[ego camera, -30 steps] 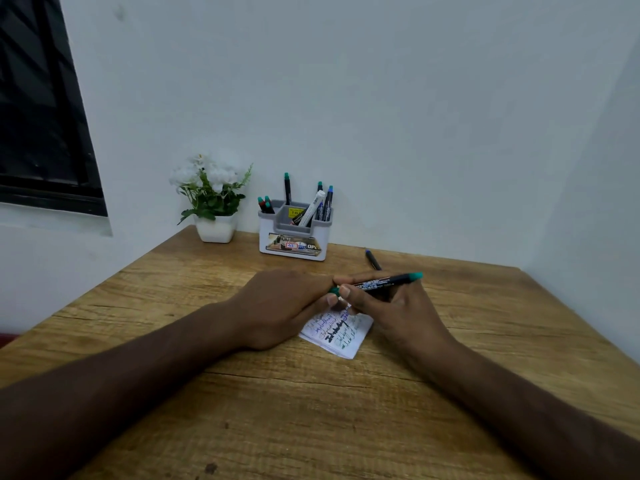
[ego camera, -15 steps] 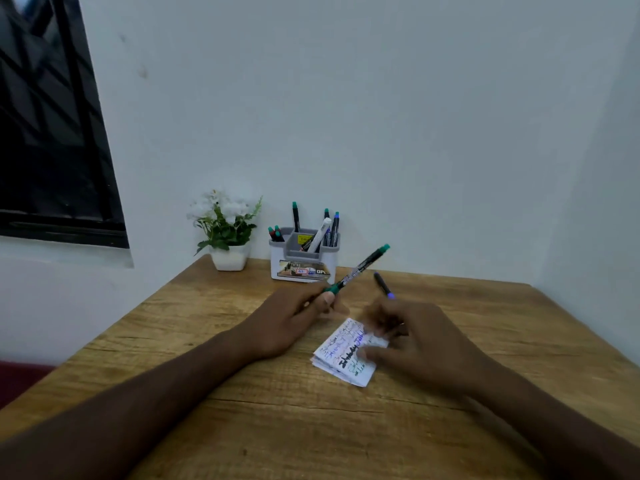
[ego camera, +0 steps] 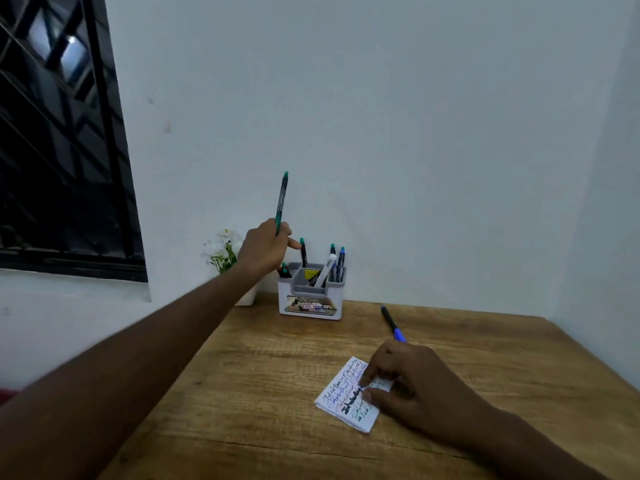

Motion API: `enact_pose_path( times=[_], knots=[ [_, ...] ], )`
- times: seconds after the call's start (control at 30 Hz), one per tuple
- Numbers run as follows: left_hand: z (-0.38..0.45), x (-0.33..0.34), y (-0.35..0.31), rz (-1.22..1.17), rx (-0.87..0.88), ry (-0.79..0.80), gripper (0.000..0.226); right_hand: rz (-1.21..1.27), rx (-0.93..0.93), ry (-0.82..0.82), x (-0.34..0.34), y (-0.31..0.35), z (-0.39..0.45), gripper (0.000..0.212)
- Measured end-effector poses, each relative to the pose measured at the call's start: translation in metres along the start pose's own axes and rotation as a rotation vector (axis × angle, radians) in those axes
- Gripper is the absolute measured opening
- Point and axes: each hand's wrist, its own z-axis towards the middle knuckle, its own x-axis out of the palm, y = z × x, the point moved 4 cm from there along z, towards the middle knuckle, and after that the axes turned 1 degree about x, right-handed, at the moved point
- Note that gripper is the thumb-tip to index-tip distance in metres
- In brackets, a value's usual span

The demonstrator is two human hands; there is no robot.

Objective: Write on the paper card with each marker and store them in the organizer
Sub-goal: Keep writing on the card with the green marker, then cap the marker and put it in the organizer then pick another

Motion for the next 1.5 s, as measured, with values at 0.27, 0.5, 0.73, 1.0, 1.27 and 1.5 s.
enact_pose_path(
  times=[0.27,0.5,0.73,1.0,1.27,1.5],
  knots=[
    [0.024,0.026,0.016,0.015,-0.092,-0.023,0.044,0.036,0.017,0.009,0.001,-0.005,-0.002,0.027],
    [0.039,0.035,0.027,0.325,-0.144,0.119,0.022,0.05,0.035,0.004,0.002,-0.008,-0.001,0.02],
    [0.036,0.045,0.04,0.498,-0.122,0.238,0.034,0.044,0.031,0.011,0.003,-0.007,0.0,0.016],
    [0.023,0.016,0.013,0.542,0.135,0.023,0.05,0.029,-0.016,-0.005,0.002,-0.008,-0.002,0.018],
    [-0.142,0.04,-0.013,0.3,0.557,0.522,0.016,-0.104,0.044,-0.26,-0.011,-0.009,0.003,0.017],
    [-0.172,0.062,-0.002,0.253,0.686,0.728,0.034,-0.267,0.12,-0.169,-0.012,-0.04,0.003,0.021]
  ],
)
